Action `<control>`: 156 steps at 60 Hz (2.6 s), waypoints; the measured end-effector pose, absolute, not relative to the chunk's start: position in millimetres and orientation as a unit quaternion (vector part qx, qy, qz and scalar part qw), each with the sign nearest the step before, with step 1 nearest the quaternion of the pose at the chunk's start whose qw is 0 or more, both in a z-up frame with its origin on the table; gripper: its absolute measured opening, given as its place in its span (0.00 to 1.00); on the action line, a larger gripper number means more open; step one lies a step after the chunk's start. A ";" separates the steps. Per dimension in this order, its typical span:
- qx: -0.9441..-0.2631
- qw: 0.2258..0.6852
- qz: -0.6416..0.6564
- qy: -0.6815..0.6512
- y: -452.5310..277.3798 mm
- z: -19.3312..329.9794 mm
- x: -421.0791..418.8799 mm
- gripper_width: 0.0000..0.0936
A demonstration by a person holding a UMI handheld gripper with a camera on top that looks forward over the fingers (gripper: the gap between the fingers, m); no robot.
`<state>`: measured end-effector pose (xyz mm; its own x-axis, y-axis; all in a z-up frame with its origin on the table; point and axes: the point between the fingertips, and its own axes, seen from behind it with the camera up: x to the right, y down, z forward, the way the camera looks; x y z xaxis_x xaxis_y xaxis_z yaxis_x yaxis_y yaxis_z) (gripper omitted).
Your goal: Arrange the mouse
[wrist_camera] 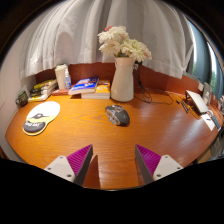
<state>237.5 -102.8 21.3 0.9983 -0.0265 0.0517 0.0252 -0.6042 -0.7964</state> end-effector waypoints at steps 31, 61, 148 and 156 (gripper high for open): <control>-0.901 0.433 -0.013 0.002 77.1 -4.3 273.8 0.91; -0.907 0.420 -0.008 0.025 109.7 -11.9 282.5 0.54; -0.927 0.375 0.003 -0.025 83.9 -9.9 -115.6 0.34; -0.926 0.378 0.005 -0.013 85.5 -10.6 -115.3 0.46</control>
